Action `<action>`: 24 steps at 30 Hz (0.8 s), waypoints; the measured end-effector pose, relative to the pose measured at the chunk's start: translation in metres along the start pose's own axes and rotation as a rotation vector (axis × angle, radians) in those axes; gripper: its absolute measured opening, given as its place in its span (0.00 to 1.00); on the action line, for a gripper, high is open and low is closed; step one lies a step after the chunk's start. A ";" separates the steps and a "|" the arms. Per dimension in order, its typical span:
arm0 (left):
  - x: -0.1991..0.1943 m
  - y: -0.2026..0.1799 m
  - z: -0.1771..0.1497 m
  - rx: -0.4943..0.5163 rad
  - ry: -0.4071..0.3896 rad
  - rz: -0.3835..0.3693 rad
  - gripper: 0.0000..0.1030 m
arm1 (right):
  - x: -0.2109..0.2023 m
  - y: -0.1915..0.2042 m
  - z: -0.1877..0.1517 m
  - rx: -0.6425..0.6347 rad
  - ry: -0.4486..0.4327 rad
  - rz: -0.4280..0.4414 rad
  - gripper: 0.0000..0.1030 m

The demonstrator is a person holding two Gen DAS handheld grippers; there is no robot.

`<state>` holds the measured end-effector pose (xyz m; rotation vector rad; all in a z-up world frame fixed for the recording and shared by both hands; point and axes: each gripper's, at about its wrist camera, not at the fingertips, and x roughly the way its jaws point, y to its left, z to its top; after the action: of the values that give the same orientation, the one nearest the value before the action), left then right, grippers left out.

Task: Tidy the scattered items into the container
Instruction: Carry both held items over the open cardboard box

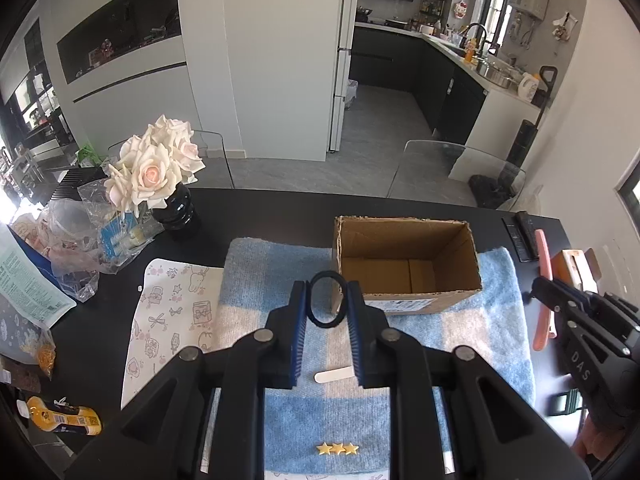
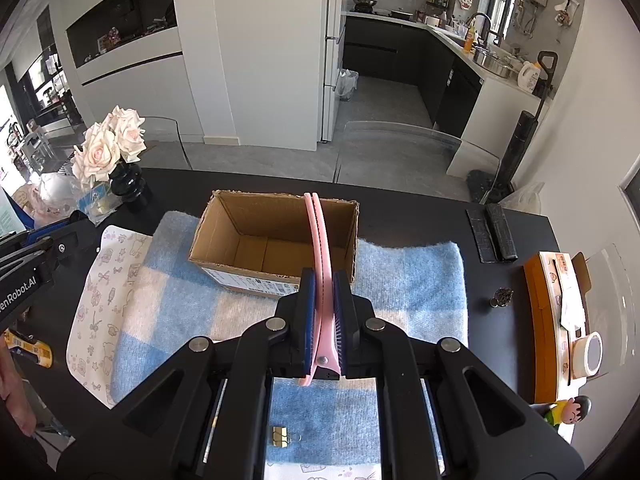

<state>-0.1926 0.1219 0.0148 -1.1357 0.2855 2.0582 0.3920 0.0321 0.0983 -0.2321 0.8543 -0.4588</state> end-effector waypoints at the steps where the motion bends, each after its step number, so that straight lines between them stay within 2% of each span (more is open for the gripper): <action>1: 0.003 -0.001 0.004 0.002 0.003 -0.002 0.19 | 0.004 0.000 0.003 0.001 0.005 -0.001 0.09; 14: 0.040 -0.009 0.024 0.001 0.042 -0.002 0.19 | 0.061 -0.008 0.040 0.046 0.087 0.001 0.09; 24: 0.063 -0.018 0.034 0.026 0.072 -0.003 0.19 | 0.097 -0.006 0.051 0.048 0.151 -0.013 0.09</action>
<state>-0.2211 0.1841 -0.0133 -1.1948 0.3444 2.0084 0.4845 -0.0183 0.0685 -0.1605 0.9885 -0.5127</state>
